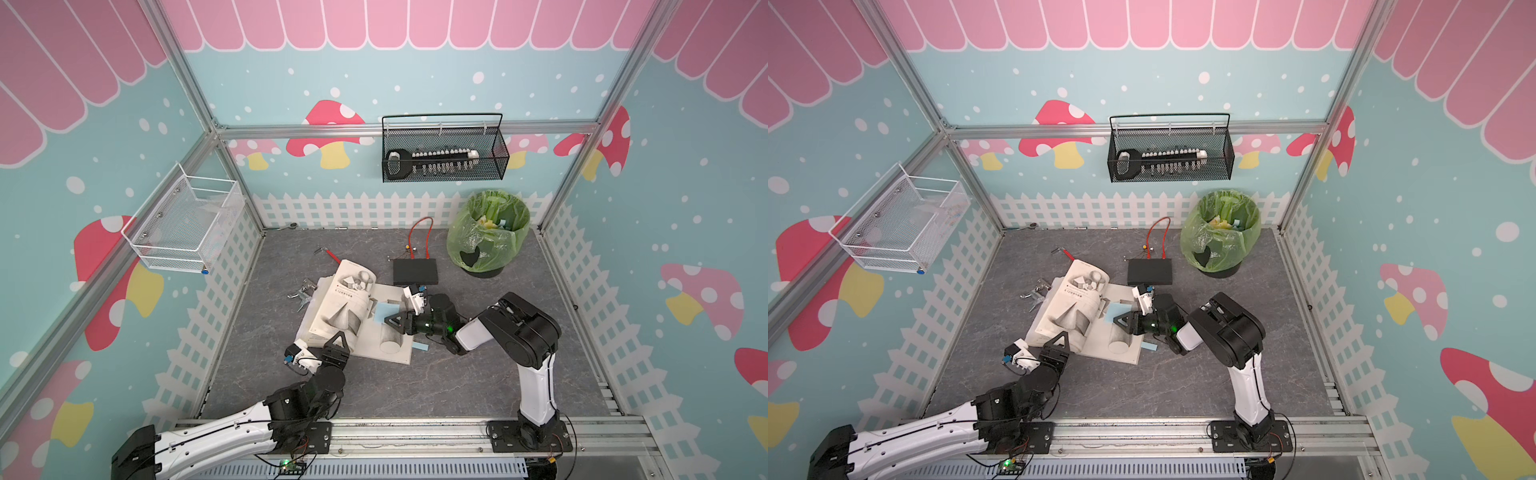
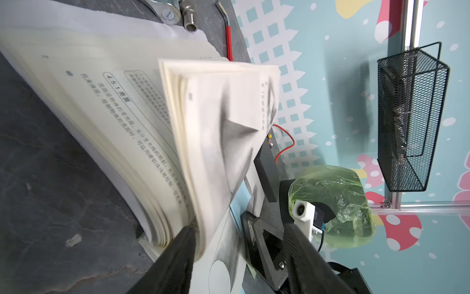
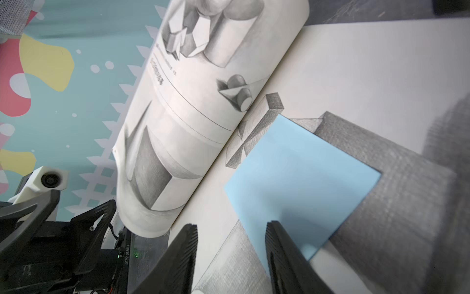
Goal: Peel off the used sticky note
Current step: Turn the page of the book at the center of the board.
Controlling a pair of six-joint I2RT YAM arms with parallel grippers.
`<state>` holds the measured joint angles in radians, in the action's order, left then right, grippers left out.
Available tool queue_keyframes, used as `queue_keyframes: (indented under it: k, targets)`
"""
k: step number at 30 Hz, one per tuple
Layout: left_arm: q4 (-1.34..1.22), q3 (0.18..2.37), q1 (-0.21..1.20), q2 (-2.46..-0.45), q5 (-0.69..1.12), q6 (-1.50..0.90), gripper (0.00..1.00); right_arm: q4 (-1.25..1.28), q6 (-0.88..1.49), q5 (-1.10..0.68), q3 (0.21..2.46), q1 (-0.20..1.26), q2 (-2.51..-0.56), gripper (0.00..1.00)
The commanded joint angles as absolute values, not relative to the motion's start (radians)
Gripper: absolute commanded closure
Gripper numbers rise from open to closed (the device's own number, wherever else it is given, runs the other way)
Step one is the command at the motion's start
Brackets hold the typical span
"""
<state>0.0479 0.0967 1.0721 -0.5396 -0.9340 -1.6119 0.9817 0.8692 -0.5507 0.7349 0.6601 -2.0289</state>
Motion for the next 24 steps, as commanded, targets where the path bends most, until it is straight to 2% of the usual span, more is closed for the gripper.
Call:
queue_keyframes:
  k: [1,4,13,24]
  targets:
    - [0.098,0.072,1.072,-0.527,-0.992,-1.663,0.41,0.773,0.885,-0.556,0.682,0.669,-2.116,0.5]
    - [0.118,0.066,1.063,-0.541,-0.993,-1.697,0.37,0.771,0.885,-0.563,0.689,0.67,-2.116,0.5]
    - [0.123,0.098,1.045,-0.608,-0.992,-1.711,0.37,0.717,0.859,-0.584,0.725,0.67,-2.079,0.51]
    - [0.11,0.073,0.931,-0.657,-0.948,-1.743,0.33,0.455,0.73,-0.579,0.893,0.67,-1.923,0.51]
